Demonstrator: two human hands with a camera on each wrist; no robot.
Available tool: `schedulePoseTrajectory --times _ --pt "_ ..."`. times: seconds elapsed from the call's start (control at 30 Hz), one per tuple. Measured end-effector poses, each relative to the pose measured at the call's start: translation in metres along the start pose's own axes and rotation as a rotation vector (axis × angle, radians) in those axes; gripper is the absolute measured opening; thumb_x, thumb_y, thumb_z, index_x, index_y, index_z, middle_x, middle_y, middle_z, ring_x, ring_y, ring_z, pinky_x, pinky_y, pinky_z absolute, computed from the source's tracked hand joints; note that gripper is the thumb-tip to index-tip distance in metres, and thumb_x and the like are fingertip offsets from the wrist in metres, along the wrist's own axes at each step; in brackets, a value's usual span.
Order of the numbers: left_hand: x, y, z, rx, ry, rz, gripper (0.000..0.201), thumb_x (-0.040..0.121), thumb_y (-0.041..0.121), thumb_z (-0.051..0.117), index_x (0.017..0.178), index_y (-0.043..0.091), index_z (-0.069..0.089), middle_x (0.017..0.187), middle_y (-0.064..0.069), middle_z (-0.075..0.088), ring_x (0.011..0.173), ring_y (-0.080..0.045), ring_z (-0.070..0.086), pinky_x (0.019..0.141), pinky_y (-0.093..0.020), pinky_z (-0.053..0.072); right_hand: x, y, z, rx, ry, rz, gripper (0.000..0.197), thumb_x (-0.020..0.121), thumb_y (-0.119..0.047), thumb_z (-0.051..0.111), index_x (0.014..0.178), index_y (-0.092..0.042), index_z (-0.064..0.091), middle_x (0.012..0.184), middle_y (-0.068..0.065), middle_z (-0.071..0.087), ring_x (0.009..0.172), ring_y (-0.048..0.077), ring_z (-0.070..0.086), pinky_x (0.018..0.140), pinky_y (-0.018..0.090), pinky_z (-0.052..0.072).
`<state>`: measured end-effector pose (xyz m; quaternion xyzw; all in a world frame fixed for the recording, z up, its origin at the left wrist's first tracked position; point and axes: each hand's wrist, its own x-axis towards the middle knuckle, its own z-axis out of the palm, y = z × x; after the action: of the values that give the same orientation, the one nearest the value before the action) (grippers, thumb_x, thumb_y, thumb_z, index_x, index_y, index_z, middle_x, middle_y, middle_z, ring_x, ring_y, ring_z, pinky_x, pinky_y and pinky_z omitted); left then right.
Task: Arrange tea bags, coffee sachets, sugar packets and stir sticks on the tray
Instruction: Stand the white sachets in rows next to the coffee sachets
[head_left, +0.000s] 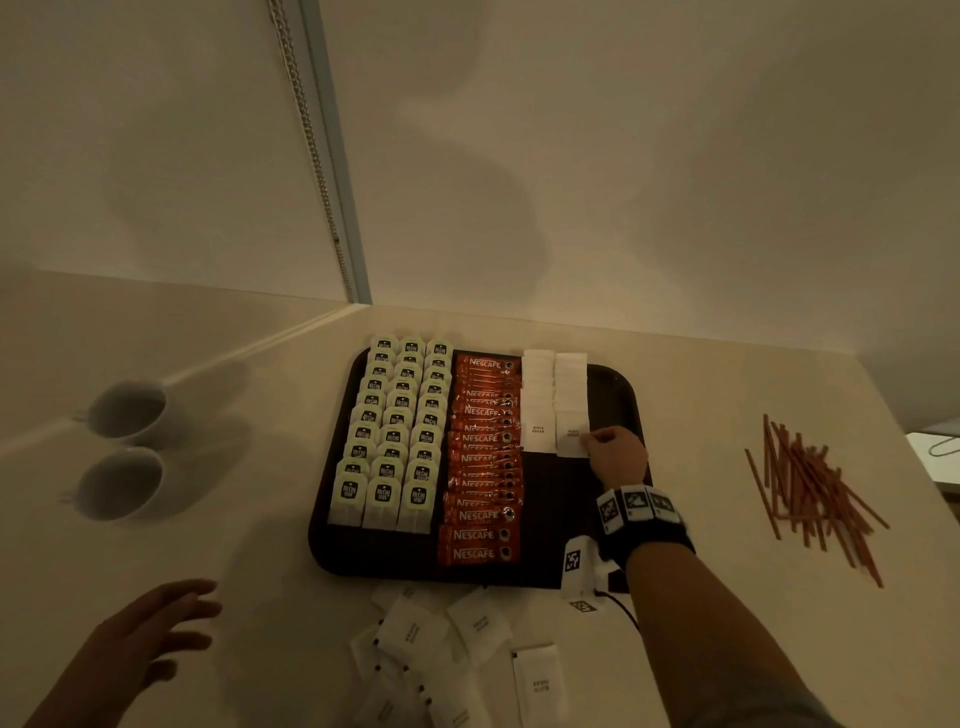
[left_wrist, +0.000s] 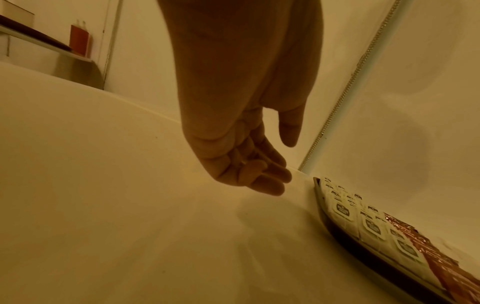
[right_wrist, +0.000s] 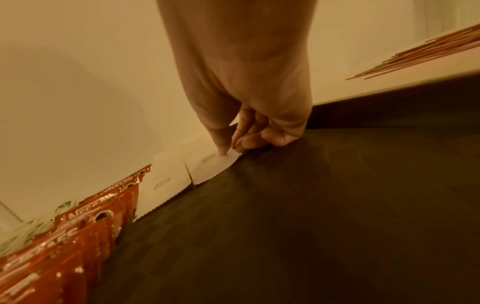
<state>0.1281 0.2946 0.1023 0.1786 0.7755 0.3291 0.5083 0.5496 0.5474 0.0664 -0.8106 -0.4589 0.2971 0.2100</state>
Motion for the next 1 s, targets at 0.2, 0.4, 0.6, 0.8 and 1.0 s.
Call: schedulePoseTrajectory --times 0.2,0.4,0.6,0.8,1.0 --pt "-0.007 -0.005 -0.01 0.01 0.004 0.051 0.02 0.099 0.012 0.045 0.102 0.008 0.064 0.097 -0.017 0.066 0.074 -0.031 0.058 0.055 -0.023 0.031 -0.039 -0.008 -0.016 0.173 -0.12 -0.161 0.029 0.089 -0.028 0.062 0.111 -0.01 0.054 0.104 0.002 0.058 0.093 0.014 0.056 0.07 0.017 0.042" --pt "-0.026 -0.024 -0.021 -0.003 -0.006 0.13 0.02 0.099 0.011 0.045 0.101 0.009 0.064 0.095 -0.015 0.067 0.075 -0.031 0.058 0.061 -0.029 0.034 -0.137 -0.006 -0.036 -0.201 -0.698 -0.502 0.026 0.084 -0.027 0.068 0.108 -0.019 0.06 0.102 -0.011 0.06 0.091 -0.001 0.056 0.086 0.022 0.05" --pt "-0.042 -0.047 -0.033 -0.019 -0.03 0.128 0.02 0.1 0.012 0.044 0.1 0.01 0.063 0.095 -0.015 0.066 0.076 -0.031 0.058 0.062 -0.03 0.036 -0.215 0.025 -0.006 -0.693 -0.663 -0.591 0.081 0.071 -0.059 0.069 0.136 -0.023 0.037 0.133 -0.003 0.042 0.12 0.017 0.041 0.101 0.033 0.04" --pt "-0.049 -0.068 -0.048 -0.015 -0.038 0.11 0.02 0.1 0.011 0.043 0.099 0.01 0.063 0.094 -0.015 0.065 0.073 -0.029 0.059 0.056 -0.025 0.04 -0.227 0.041 0.034 -0.555 -0.308 -0.358 0.06 0.085 -0.052 0.058 0.128 -0.015 0.04 0.128 0.005 0.046 0.118 0.021 0.044 0.097 0.036 0.042" --pt "-0.052 -0.078 -0.06 -0.048 -0.077 0.137 0.021 0.1 0.013 0.043 0.097 0.013 0.064 0.096 -0.014 0.066 0.075 -0.03 0.059 0.05 -0.021 0.045 -0.225 0.046 0.05 -0.426 -0.28 -0.224 0.051 0.083 -0.036 0.067 0.123 -0.013 0.045 0.125 0.006 0.051 0.114 0.024 0.049 0.096 0.042 0.044"
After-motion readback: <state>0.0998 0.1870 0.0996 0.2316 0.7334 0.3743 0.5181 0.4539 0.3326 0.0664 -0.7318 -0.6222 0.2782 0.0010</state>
